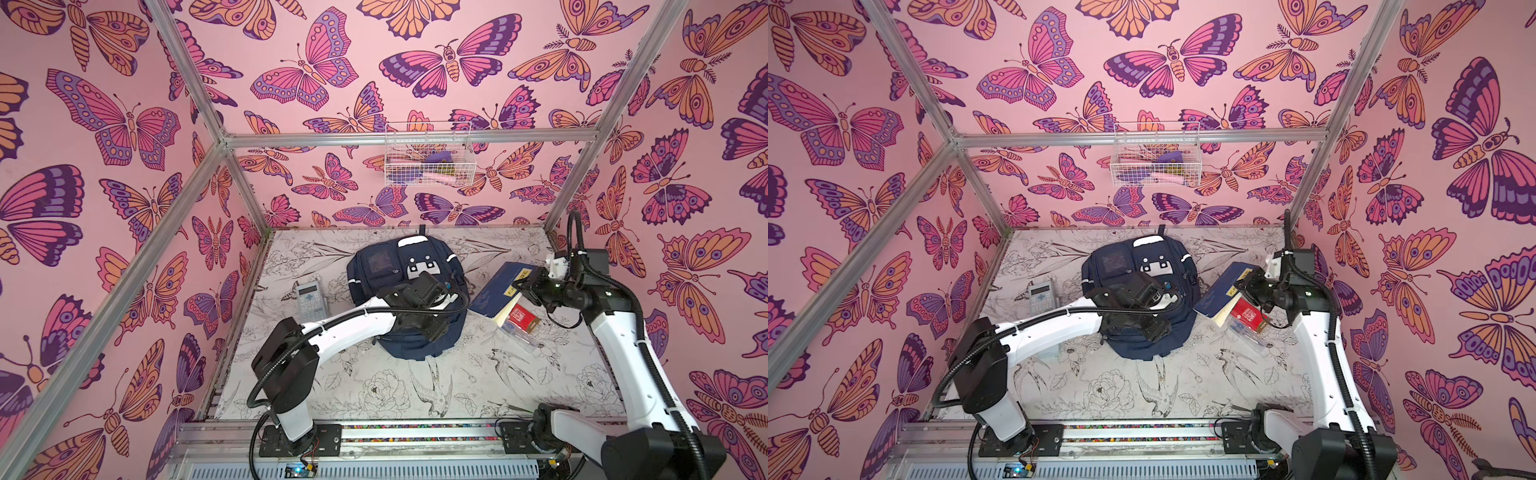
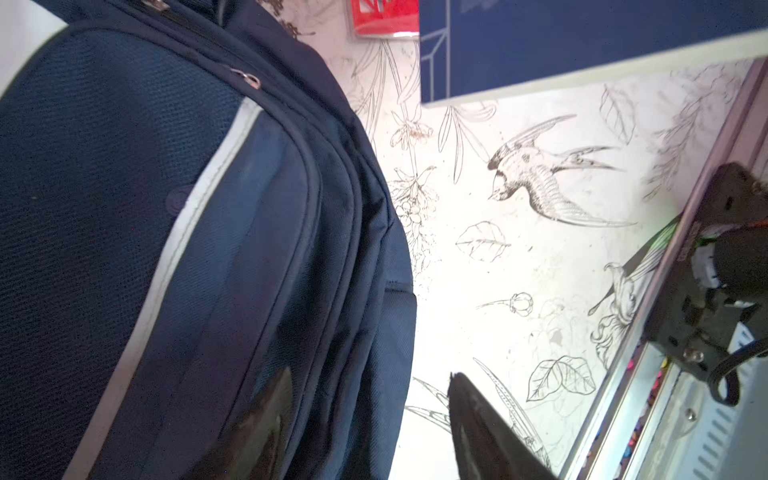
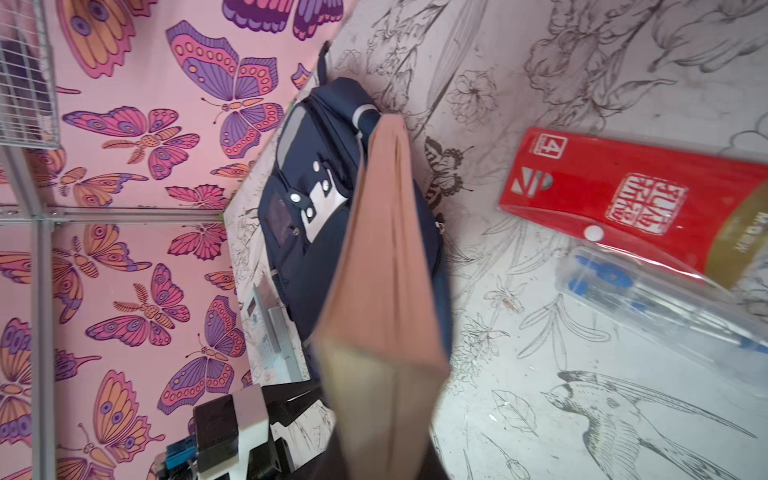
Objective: Pack the student bag
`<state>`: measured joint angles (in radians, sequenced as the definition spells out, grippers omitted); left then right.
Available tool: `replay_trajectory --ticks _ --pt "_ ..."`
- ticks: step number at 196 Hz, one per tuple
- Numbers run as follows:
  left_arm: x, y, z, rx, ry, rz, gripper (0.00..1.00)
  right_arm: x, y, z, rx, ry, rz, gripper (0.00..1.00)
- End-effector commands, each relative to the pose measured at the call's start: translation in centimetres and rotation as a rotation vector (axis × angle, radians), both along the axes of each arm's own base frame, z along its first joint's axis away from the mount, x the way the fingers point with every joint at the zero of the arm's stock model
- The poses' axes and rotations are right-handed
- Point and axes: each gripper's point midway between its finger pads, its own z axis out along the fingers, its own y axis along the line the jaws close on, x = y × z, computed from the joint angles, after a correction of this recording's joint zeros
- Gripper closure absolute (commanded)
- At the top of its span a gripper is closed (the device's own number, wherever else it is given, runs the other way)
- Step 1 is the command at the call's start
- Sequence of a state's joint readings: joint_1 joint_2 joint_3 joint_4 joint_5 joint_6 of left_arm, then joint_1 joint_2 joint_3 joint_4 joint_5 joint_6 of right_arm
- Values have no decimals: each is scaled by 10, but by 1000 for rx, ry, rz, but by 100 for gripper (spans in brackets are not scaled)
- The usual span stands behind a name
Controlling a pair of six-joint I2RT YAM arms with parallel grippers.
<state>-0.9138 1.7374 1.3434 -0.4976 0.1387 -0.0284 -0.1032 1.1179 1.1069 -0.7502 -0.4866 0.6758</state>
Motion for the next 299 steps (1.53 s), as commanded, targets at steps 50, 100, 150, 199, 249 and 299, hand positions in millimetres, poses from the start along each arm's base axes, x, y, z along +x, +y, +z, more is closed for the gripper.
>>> replay_trajectory --ticks 50,100,150,199,249,299 --pt "12 -11 -34 126 15 8 45 -28 -19 -8 -79 44 -46 100" --pt "26 -8 -55 192 -1 70 51 -34 -19 -9 -68 43 -43 100" --pt "37 -8 -57 212 -32 106 88 -36 -21 -7 -65 40 -47 100" --pt "34 -7 -44 194 -46 90 100 -34 -23 -7 -57 40 -55 100" --pt "9 -10 -42 155 61 28 70 -34 -22 -9 -54 40 -56 100" --pt "12 3 -55 221 40 81 61 -35 -21 -8 -48 31 -53 100"
